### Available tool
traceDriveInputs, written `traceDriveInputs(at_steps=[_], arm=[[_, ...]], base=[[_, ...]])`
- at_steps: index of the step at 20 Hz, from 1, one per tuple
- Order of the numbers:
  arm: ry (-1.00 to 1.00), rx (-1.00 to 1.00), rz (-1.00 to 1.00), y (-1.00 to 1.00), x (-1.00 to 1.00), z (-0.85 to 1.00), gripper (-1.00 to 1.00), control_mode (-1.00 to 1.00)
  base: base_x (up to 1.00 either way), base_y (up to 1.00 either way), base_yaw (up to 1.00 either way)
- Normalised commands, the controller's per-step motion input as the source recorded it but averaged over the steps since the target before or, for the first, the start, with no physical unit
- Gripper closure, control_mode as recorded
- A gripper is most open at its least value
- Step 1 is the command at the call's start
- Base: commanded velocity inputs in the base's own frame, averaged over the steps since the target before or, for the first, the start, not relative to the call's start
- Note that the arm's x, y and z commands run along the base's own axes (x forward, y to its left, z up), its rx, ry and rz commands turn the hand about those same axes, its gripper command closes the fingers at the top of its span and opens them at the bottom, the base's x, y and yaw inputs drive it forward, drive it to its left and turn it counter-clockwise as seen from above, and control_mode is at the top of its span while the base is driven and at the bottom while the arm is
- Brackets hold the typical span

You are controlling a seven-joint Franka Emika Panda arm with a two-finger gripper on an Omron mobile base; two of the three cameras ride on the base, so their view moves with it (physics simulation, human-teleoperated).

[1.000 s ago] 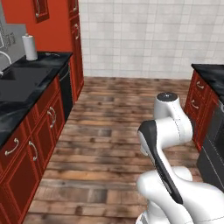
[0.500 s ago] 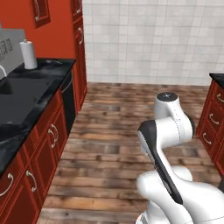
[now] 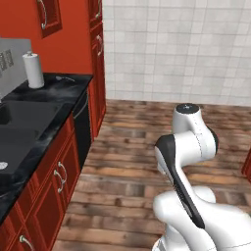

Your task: Take the fork and place it on the left side of the plate. Then take the spoon and place it on the right side of the plate. Make sure they're directly next to the plate.

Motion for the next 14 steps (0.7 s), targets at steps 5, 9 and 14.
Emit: traceDriveInputs(at_steps=[5, 9, 14], arm=[[0.00, 0.00, 0.00, 0.00, 0.00, 0.00, -1.00, 1.00], [0.00, 0.00, 0.00, 0.00, 0.00, 0.00, -1.00, 1.00], [0.00, 0.00, 0.00, 0.00, 0.00, 0.00, -1.00, 1.00]], base=[[1.00, 0.00, 0.19], [1.00, 0.00, 0.24], [1.00, 0.00, 0.27]])
